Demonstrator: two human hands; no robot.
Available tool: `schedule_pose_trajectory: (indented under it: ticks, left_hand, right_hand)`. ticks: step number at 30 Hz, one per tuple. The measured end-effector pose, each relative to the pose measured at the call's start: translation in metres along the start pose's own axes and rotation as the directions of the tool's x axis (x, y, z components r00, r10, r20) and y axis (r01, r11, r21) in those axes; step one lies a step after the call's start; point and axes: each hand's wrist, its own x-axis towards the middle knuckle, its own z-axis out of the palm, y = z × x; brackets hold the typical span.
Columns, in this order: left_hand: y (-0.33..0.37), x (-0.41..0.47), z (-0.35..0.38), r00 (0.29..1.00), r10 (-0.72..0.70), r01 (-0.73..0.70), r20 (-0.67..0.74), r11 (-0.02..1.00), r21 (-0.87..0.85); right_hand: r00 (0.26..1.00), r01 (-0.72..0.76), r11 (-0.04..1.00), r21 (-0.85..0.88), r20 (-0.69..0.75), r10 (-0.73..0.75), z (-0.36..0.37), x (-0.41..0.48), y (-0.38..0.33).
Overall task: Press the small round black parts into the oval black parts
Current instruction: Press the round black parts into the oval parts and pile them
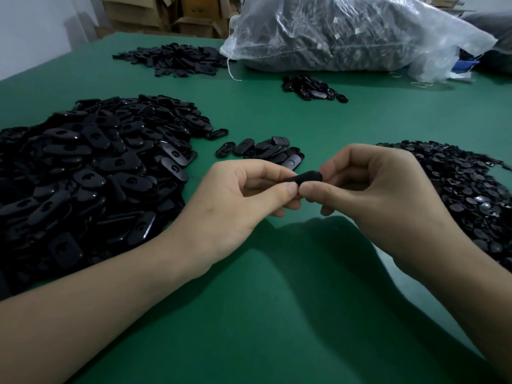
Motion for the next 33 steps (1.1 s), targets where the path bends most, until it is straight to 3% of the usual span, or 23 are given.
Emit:
schedule_pose_trajectory:
  ticks: [4, 6, 15, 23, 33]
  left_hand:
    - [0.003, 0.000, -0.005, 0.976, 0.217, -0.196, -0.013, 0.902, 0.386]
    - [0.005, 0.000, -0.004, 0.958, 0.285, -0.244, -0.020, 0.853, 0.461]
    - [0.005, -0.002, 0.002, 0.920, 0.358, -0.279, -0.158, 0.884, 0.374]
    - [0.006, -0.004, 0.004, 0.891, 0.420, -0.317, -0.172, 0.848, 0.426]
    - [0.005, -0.004, 0.004, 0.855, 0.493, -0.360, -0.159, 0.787, 0.502]
  right_hand:
    - [0.998, -0.029, 0.996, 0.085, 0.052, 0.025, -0.001, 0.001, 0.000]
    - [0.997, -0.035, 0.989, 0.144, 0.069, 0.025, 0.001, 0.001, 0.000]
    - [0.973, -0.222, 0.826, 0.518, 0.176, 0.151, 0.017, -0.005, -0.001]
    - [0.952, -0.294, 0.713, 0.636, 0.257, 0.163, 0.023, -0.007, 0.001]
    - [0.944, -0.326, 0.700, 0.636, 0.264, 0.199, 0.023, -0.006, -0.001]
